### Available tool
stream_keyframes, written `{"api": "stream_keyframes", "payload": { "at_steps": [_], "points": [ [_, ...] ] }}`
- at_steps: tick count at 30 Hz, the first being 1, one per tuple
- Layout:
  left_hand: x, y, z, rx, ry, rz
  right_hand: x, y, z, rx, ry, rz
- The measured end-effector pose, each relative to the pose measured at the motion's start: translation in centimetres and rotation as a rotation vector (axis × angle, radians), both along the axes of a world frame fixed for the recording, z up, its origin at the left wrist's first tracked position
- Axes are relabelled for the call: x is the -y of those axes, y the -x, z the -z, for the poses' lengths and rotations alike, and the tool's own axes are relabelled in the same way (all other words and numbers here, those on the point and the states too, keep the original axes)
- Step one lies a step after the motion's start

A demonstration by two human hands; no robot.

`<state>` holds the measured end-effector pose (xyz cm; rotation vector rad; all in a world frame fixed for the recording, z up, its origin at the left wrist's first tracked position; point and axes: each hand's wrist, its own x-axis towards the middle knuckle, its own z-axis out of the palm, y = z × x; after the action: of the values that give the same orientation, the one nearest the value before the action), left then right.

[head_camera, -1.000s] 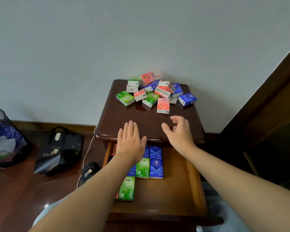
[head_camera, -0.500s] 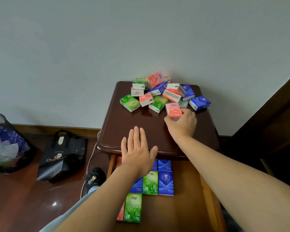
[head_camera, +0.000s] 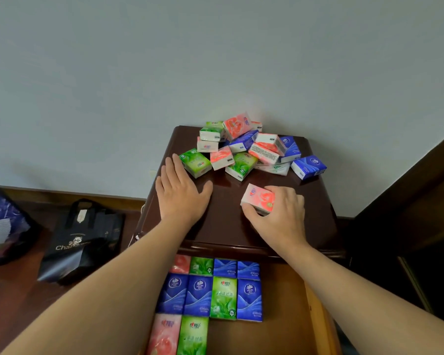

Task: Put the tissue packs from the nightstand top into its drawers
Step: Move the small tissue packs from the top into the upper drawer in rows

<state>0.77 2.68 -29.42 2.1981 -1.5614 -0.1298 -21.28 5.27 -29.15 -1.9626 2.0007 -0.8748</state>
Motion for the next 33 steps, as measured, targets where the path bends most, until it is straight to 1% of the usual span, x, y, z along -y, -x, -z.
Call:
{"api": "stream_keyframes", "payload": {
  "at_steps": [2, 5, 9, 13, 18, 21, 23, 26, 29, 33],
  "points": [
    [1.5, -0.5, 0.0, -0.036, 0.059, 0.01, 0.1, -0.3, 0.2, -0.01, 0.025, -0.001],
    [3.1, -0.9, 0.1, -0.048, 0.094, 0.065, 0.2, -0.4, 0.4, -0.028, 0.032, -0.015],
    [3.4, -1.0, 0.2, -0.057, 0.163, 0.089, 0.1, -0.4, 0.3, -0.021, 0.049, -0.029],
    [1.3, -1.0, 0.1, -0.11, 0.198, 0.102, -0.2, -0.4, -0.1, 0.02, 0.031, -0.056],
    [-3.2, -0.9, 0.2, -0.132, 0.183, 0.116, -0.3, -0.4, -0.6, 0.086, -0.002, -0.098],
    [-6.7, -0.2, 0.1, -0.134, 0.172, 0.098, -0.8, 0.0, -1.0, 0.179, -0.055, -0.103],
    [-9.1, 0.4, -0.1, -0.21, 0.154, 0.106, -1.4, 0.4, -1.6, 0.297, -0.128, -0.101],
    [-12.4, 0.8, -0.2, -0.319, 0.144, 0.135, -3.3, 1.1, -2.9, 0.526, -0.217, -0.133],
    [-15.9, 1.3, -0.3, -0.386, 0.189, 0.135, -6.6, 1.6, -3.8, 0.62, -0.215, -0.187],
    [-20.6, 2.2, 0.6, -0.527, 0.183, 0.081, -11.9, 1.6, -2.8, 0.796, -0.264, -0.121]
  ]
}}
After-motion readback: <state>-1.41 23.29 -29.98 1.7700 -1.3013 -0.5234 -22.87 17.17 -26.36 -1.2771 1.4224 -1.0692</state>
